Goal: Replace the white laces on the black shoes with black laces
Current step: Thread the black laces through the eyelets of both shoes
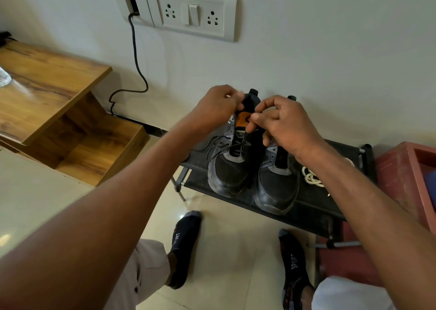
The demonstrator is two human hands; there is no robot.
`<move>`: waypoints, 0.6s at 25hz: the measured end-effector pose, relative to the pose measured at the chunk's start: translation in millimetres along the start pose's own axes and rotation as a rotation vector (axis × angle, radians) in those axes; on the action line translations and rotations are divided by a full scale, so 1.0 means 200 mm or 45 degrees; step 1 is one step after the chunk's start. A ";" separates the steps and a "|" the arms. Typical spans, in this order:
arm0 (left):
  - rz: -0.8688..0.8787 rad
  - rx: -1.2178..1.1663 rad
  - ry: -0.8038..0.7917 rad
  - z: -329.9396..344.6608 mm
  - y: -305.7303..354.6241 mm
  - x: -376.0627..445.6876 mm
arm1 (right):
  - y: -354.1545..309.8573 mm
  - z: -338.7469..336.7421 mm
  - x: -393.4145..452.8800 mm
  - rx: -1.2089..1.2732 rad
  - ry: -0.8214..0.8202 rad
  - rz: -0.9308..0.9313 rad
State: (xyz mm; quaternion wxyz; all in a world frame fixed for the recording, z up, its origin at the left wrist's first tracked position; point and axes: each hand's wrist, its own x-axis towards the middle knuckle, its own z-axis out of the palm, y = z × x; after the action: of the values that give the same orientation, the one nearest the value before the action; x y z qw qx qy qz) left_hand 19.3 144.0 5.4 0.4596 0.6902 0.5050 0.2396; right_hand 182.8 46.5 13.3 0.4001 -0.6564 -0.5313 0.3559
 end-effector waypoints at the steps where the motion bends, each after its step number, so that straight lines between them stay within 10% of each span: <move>1: -0.047 -0.231 -0.151 0.00 0.05 -0.02 | -0.01 0.00 0.00 0.075 0.030 -0.003; 6: -0.174 -0.304 -0.308 -0.05 0.03 -0.01 | 0.05 -0.04 0.05 0.301 0.308 0.144; 12: -0.092 0.691 -0.117 -0.11 -0.13 0.01 | 0.13 -0.01 0.07 0.081 0.226 0.254; 15: -0.011 0.421 -0.154 -0.06 -0.07 0.01 | 0.13 0.04 0.08 0.065 0.129 0.227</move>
State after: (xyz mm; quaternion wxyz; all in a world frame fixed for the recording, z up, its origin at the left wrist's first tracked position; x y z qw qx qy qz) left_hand 4.5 151.1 -1.4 0.3703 0.7674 0.5119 0.1092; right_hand 188.0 60.1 -13.9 0.4098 -0.7077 -0.4409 0.3698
